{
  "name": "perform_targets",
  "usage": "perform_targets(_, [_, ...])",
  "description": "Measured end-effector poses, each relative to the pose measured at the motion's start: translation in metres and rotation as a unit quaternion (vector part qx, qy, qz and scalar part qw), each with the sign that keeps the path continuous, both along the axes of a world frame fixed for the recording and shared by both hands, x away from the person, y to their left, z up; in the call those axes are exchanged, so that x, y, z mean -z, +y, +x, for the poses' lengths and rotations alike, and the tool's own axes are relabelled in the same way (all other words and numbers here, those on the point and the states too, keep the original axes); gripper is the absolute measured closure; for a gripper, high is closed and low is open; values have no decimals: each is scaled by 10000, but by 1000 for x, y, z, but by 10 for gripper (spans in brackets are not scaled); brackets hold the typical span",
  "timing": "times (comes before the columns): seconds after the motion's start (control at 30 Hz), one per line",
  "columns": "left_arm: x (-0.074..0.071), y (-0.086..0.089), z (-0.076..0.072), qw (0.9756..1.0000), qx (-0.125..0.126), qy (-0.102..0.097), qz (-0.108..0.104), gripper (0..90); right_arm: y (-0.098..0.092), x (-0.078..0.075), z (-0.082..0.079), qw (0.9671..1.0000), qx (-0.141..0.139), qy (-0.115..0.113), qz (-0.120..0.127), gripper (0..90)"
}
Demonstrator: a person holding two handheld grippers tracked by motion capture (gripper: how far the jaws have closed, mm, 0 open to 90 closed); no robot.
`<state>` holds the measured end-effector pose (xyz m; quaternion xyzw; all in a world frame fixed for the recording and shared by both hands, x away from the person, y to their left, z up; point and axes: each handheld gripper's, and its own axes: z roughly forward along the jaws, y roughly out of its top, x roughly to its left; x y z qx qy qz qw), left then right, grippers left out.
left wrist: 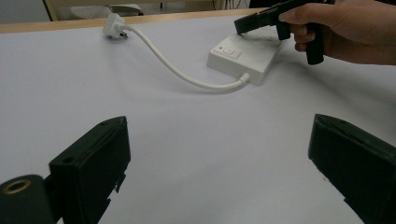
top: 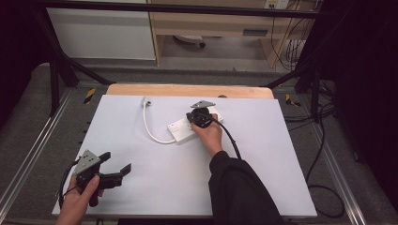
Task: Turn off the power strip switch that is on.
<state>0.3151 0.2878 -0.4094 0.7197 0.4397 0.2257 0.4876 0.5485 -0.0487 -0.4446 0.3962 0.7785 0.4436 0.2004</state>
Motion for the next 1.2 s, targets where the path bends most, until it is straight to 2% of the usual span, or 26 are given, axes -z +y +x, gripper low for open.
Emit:
perform_targets(0.5, [0, 0, 0, 10000, -7, -1, -3, 56, 0, 2, 0, 10000, 51, 6, -55, 900])
perform_targets(0.57, [0, 0, 0, 10000, -10, -4, -6, 57, 0, 2, 0, 10000, 86, 27, 16, 900])
perform_targets(0.67, [0, 0, 0, 10000, -8, -7, 0, 57, 1, 0, 0, 9999, 76, 60, -84, 900])
perform_targets(0.83, [0, 1, 0, 10000, -16, -7, -10, 57, 1, -1, -1, 9999, 30, 37, -117, 900])
perform_targets(1.2, [0, 1, 0, 10000, -15, -7, -6, 57, -6, -19, -7, 9998, -61, -163, -33, 900])
